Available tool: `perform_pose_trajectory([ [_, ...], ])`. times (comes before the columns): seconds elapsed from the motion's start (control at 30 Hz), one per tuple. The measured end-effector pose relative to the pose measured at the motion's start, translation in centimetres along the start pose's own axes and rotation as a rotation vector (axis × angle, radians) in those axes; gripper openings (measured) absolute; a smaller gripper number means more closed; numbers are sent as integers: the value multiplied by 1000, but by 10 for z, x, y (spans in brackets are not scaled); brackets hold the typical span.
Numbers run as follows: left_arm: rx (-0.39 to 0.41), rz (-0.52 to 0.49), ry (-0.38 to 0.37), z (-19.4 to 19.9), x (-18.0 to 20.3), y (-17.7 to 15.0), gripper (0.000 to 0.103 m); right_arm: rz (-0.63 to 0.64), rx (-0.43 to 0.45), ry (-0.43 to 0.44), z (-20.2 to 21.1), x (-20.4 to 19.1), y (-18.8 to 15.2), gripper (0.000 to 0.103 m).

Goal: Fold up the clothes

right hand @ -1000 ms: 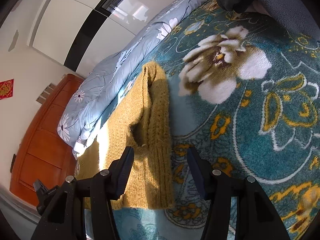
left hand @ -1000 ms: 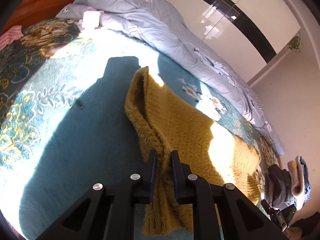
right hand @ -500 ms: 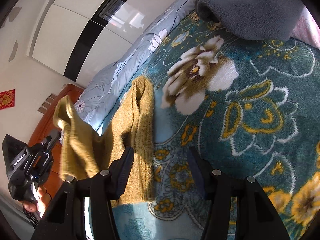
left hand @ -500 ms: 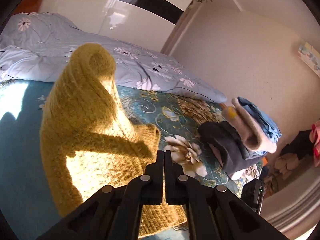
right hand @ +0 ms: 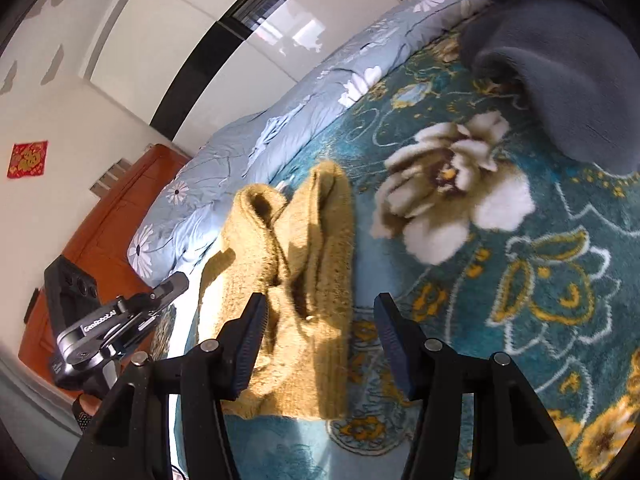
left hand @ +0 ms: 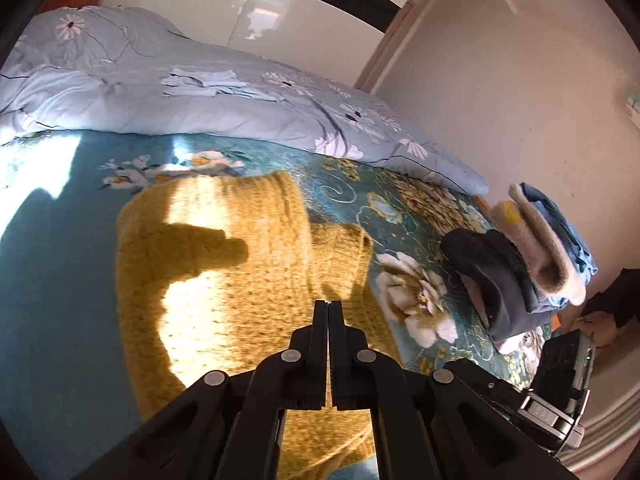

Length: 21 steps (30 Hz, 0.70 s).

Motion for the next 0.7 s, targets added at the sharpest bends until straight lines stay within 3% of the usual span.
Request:
perform_pose_trajectory([
  [0.1, -17, 24, 105, 6, -36, -13, 1, 101, -82, 27, -26, -32, -11, 57],
  [0.2, -50, 48, 144, 6, -61, -31, 2, 193, -154, 13, -52, -53, -28, 57],
  [0.4, -91, 97, 97, -3, -81, -58, 2, 147, -209, -71, -84, -37, -33, 57],
  [0.7, -92, 106, 48, -4, -81, -59, 2, 64, -219, -33, -112, -41, -24, 57],
])
Point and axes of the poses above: each gripper's, at about its wrist camera, not at the fingertips, and z roughly against the way its jaws point, x to its right, y to its top, the point moved 8 cm from there along -z, roughly the way its jaws point, and after that the axes turned 14 degrees about -z, right-handed, at the moved point
